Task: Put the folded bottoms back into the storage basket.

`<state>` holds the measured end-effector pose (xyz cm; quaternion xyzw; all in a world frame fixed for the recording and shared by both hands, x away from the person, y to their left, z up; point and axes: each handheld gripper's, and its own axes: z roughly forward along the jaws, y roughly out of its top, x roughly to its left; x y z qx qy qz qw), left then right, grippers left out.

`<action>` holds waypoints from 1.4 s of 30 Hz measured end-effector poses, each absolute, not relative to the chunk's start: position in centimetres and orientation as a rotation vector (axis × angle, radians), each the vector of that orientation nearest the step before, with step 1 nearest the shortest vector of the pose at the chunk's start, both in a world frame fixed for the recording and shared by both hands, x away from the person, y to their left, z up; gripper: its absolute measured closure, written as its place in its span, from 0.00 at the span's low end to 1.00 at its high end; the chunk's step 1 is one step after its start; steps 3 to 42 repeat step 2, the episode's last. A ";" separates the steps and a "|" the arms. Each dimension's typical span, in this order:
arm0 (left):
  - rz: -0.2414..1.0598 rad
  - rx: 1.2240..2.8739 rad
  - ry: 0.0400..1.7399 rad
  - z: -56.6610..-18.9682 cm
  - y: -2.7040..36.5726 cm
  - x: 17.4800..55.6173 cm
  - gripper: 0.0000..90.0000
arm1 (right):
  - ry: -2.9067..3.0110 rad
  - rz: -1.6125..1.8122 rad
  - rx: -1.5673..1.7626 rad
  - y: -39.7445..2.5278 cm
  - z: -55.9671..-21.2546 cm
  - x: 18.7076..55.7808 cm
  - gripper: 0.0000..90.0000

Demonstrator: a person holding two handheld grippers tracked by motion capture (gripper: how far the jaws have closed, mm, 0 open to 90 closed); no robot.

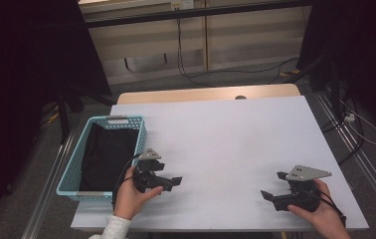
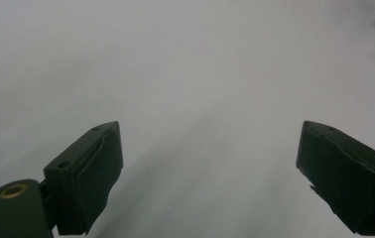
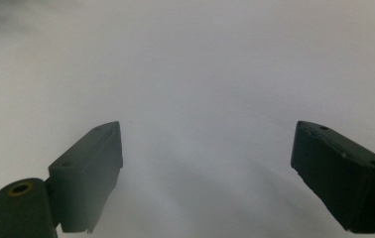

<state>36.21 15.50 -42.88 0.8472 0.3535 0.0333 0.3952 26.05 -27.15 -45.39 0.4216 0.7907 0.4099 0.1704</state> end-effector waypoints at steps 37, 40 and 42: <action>0.087 2.148 0.896 -42.9 15.5 36.2 0.12 | 2.238 1.164 1.215 -27.3 -45.4 26.2 0.12; 0.087 2.148 0.896 -42.9 15.5 36.2 0.12 | 2.238 1.164 1.215 -27.3 -45.4 26.2 0.12; 0.087 2.148 0.896 -42.9 15.5 36.2 0.12 | 2.238 1.164 1.215 -27.3 -45.4 26.2 0.12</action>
